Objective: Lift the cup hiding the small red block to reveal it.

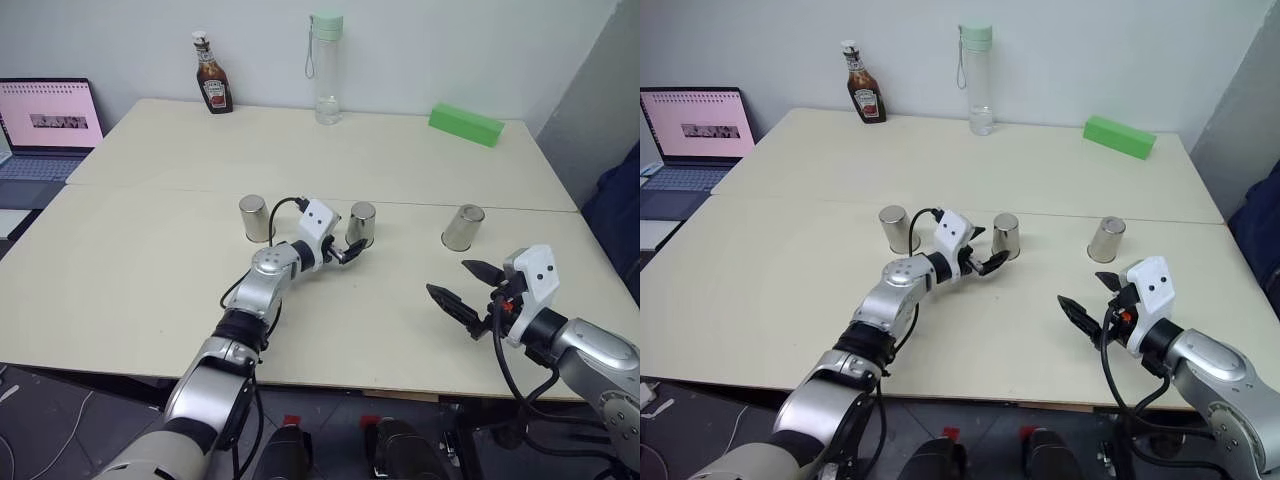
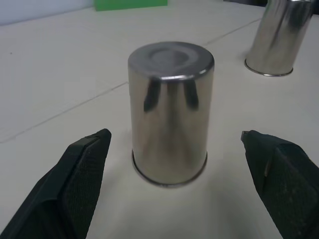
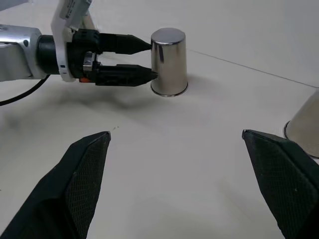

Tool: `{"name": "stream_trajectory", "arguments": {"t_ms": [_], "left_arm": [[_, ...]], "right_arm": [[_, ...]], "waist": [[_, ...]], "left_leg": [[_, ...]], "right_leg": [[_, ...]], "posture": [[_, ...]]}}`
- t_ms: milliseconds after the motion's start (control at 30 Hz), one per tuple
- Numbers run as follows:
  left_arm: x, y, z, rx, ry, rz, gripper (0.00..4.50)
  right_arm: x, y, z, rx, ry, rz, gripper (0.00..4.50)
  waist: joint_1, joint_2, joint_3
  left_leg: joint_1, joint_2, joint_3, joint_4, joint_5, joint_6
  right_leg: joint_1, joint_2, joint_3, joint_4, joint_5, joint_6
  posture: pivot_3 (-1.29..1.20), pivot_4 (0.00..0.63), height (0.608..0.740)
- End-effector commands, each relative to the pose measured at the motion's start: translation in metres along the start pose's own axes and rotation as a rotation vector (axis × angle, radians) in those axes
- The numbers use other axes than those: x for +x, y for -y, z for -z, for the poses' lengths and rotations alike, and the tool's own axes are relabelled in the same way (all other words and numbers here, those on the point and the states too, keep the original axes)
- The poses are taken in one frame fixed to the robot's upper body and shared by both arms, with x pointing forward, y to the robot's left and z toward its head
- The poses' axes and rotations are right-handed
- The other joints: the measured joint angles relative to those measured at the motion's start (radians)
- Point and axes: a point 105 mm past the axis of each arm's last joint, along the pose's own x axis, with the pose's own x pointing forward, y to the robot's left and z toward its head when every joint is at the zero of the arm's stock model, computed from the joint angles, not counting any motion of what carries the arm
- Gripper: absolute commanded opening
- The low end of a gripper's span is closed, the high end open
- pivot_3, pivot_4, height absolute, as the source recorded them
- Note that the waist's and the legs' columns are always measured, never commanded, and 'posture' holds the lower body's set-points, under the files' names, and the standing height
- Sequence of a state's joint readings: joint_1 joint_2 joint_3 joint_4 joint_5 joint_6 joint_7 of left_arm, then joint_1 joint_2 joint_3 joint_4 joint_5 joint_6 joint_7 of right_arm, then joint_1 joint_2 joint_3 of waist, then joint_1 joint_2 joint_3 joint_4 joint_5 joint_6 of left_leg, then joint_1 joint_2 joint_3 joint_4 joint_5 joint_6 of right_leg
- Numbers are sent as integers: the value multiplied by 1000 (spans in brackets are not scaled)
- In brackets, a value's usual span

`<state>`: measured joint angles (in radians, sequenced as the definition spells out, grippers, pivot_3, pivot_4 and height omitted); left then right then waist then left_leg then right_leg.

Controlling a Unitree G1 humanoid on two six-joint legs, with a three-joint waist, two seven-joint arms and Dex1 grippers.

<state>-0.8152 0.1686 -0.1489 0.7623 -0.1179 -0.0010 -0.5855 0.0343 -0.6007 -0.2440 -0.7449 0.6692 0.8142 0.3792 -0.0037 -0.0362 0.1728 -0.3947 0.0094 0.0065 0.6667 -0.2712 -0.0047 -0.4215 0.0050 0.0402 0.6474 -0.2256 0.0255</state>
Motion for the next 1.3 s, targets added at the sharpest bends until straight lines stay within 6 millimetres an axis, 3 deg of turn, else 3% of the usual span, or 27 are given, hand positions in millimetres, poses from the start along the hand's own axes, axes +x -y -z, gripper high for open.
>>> {"name": "stream_trajectory", "arguments": {"t_ms": [33,100,433,567,733,833,900,1000,1300], "left_arm": [[11,-4,-15,28,53,-10,4461],[15,-5,-20,22,72,-10,4461],[23,3,-30,11,130,19,2611],[21,-2,-36,10,158,9,2607],[9,-24,-66,29,247,-77,2606],[-15,-57,-75,22,255,-245,2606],[-28,-66,-64,0,220,-309,2606],[-37,-64,-46,-43,160,-340,2606],[-35,-57,-10,-142,74,-352,2606]], "right_arm": [[-5,-1,-13,-29,50,25,4500],[-5,-1,-14,-30,51,28,4500],[-5,0,-17,-25,60,50,4500],[-6,1,-18,-26,58,54,4500],[-6,2,-18,-28,57,54,4500],[-5,3,-18,-24,59,54,4500],[-4,2,-16,-16,54,48,4500],[-2,1,-13,-9,49,40,4500],[0,6,-16,-17,52,36,4500]], "waist": [[0,0,0],[0,0,0],[0,0,0],[0,0,0],[0,0,0],[-4,0,0],[-8,0,0],[-5,2,-1],[6,2,-1]], "left_leg": [[0,0,0,0,0,0],[0,0,0,0,0,0],[0,0,0,0,0,0],[0,0,0,0,0,0],[0,0,0,0,0,0],[0,1,0,0,0,0],[1,1,0,0,0,0],[3,1,0,-1,0,0],[-2,0,-2,10,0,0]], "right_leg": [[0,0,0,0,0,0],[0,0,0,0,0,0],[0,1,0,0,0,0],[0,1,0,0,0,0],[0,1,0,0,0,0],[0,1,0,0,0,0],[0,1,1,1,0,0],[1,0,1,1,0,0],[2,0,-2,2,3,4]], "posture": [[0,150,740],[0,150,740],[0,150,740],[0,150,740],[0,150,740],[0,150,740],[0,150,740],[0,150,740],[0,150,740]]}}
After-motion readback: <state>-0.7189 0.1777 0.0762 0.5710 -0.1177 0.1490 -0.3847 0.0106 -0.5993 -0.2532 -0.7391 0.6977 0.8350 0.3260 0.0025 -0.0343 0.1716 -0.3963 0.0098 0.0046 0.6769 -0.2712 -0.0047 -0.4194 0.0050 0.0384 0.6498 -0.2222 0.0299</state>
